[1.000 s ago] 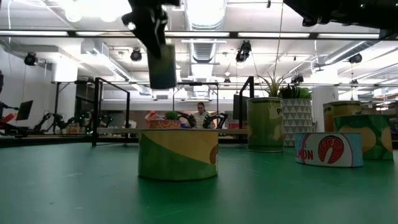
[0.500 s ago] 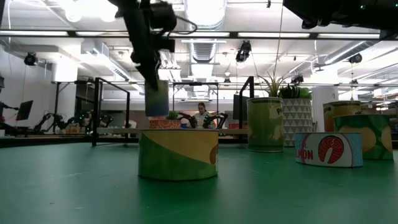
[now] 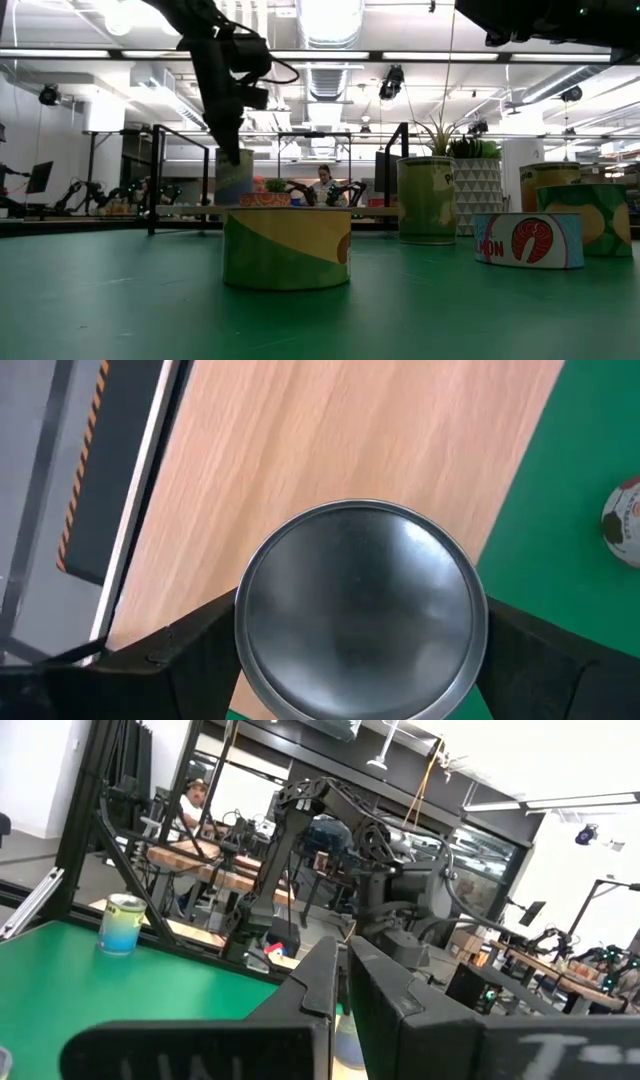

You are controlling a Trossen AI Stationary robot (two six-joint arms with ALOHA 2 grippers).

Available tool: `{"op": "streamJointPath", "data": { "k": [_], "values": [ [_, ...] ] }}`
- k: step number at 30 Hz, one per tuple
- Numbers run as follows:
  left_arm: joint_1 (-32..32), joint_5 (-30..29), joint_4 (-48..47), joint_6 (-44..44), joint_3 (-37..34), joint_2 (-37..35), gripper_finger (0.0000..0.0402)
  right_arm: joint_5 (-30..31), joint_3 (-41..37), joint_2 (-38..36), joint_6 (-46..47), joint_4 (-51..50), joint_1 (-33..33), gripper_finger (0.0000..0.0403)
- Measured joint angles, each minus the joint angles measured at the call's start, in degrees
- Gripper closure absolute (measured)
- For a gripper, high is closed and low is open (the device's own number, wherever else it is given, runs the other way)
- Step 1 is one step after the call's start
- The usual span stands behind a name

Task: Pick and place cans onto a shelf
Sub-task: Put the canned peas on the shelf

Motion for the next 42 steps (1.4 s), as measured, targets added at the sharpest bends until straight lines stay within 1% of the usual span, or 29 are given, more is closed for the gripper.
{"op": "streamJointPath", "data": {
  "k": [6, 13, 18, 24, 28, 31, 34, 38, 42],
  "values": [
    [0.0, -0.08, 0.61, 0.13, 0.11, 0.03, 0.009, 0.0, 0.0, 0.0, -0.48, 0.0, 0.0, 0.0385],
    [0.0, -0.48, 0.74, 1.01, 0.54, 0.15, 0.0053, 0.02, 0.0, 0.0, -0.46, 0.0, 0.0, 0.0385],
    [0.0, -0.46, 0.12, 1.69, 0.8, 0.07, 0.004, 0.02, 0.0, 0.0, -0.46, 0.0, 0.0, 0.0385],
    [-0.13, -0.41, -4.71, 1.57, 5.95, -0.04, 0.0039, 0.0, 0.0, 0.0, -0.46, 0.0, 0.0, 0.0385],
    [-0.24, 0.51, -5.6, 1.46, 9.24, -0.14, 0.005, 0.02, 0.0, 0.0, -0.46, 0.0, 0.0, 0.0385],
    [-0.22, 0.6, -5.55, 1.46, 9.69, -0.15, 0.0079, 0.02, 0.0, 0.0, -0.44, 0.0, 0.0, 0.0385],
    [-0.11, 0.6, -5.55, 1.46, 8.46, -0.15, 0.013, 0.02, 0.0, 0.0, -0.37, -0.07, 0.0, 0.0385],
    [-0.04, 0.32, -4.7, 1.54, 5.3, -0.15, 0.0225, 0.02, 0.0, 0.0, -0.32, -0.38, 0.0, 0.0385],
    [-0.02, -3.84, -1.77, 1.28, 2.79, -0.31, 0.0329, 0.02, 0.0, 0.0, -0.35, -0.39, 0.0, 0.0385]
  ]
}}
